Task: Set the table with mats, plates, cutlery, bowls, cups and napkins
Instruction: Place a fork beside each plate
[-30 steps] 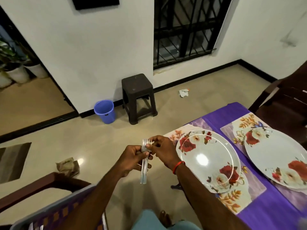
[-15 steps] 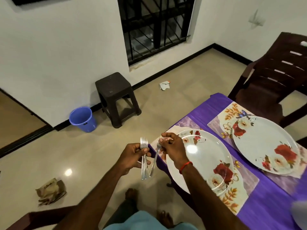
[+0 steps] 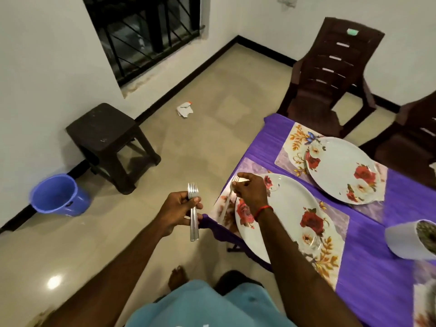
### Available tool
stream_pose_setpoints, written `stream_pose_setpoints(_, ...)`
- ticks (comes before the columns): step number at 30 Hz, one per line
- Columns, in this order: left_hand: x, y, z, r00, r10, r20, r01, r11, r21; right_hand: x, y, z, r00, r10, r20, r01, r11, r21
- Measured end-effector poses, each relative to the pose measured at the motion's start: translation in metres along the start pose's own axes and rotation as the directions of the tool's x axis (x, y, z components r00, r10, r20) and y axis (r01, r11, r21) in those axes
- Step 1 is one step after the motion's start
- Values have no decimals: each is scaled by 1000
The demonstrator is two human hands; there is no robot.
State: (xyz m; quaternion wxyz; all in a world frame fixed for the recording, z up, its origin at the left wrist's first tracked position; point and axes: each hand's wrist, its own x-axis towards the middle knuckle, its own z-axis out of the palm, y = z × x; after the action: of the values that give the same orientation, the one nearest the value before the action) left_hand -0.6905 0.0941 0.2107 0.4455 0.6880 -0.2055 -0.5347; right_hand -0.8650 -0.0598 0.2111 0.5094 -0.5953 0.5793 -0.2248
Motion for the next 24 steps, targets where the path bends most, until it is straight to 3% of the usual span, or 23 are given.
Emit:
stream_pose_setpoints(6,23,9,-3,995,-32,97,34,999,-26,7,4,2,997,46,-68,-51,996,-72)
stream_pose_setpoints(18,64,29,-2,987,-65,150,59,997,44,40,30,19,998,53,-26,-59,932,-359)
stream_pose_setpoints(24,81,40,8,983,-79,164,59,991,120,52,35,12,996,51,70,-7,855,-519)
